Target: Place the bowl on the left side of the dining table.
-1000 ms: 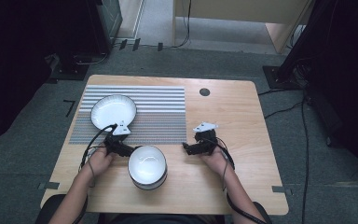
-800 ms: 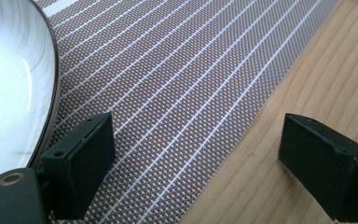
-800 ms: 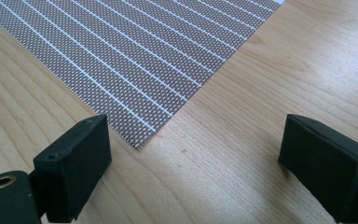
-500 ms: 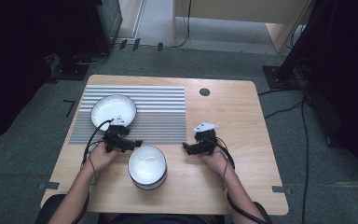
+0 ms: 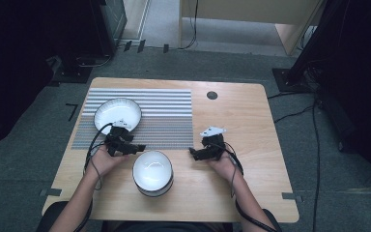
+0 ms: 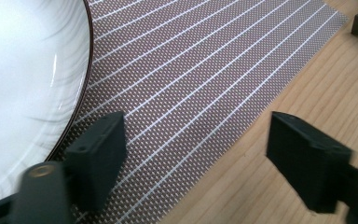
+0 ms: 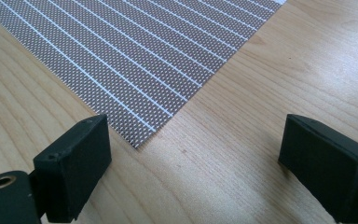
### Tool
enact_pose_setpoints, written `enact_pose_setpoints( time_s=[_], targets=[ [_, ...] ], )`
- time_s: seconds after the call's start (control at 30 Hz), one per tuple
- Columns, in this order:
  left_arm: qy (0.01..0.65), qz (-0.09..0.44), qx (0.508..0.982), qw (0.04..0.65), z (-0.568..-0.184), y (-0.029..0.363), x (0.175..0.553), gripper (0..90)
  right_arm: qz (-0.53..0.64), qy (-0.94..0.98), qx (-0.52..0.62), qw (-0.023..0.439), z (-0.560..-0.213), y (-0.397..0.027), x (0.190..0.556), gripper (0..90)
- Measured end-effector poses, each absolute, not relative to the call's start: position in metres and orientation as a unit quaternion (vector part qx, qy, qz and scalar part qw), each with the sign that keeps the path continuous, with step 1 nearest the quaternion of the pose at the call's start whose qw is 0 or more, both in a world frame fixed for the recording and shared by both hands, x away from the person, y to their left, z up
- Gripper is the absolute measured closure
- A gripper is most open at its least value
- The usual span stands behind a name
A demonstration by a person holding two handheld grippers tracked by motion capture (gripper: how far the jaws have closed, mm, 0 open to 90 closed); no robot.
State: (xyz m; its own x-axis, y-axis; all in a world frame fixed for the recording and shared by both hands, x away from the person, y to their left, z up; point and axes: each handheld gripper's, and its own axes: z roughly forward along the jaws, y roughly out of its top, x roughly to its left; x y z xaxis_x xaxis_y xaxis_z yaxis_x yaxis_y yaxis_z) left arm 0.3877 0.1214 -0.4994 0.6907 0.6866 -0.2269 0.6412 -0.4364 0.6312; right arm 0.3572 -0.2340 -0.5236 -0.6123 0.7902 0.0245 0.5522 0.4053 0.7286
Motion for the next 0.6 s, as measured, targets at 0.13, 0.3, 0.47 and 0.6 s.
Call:
enact_pose_setpoints(
  time_s=[0.13,0.3,0.47,0.6],
  targets=[
    [0.399,0.012,0.841,0.364,-0.499,0.123,0.388,27.2,0.361,0.822,0.408,0.164,-0.523,-0.234,0.357,8.4],
    [0.396,0.012,0.843,0.362,-0.497,0.123,0.386,31.6,0.361,0.823,0.407,0.165,-0.523,-0.234,0.357,8.4],
    [0.394,0.021,0.844,0.362,-0.496,0.123,0.383,32.0,0.361,0.823,0.406,0.164,-0.523,-0.234,0.358,8.3],
    [0.389,0.024,0.846,0.364,-0.493,0.121,0.378,33.4,0.361,0.823,0.406,0.164,-0.523,-0.234,0.358,8.3]
  ],
)
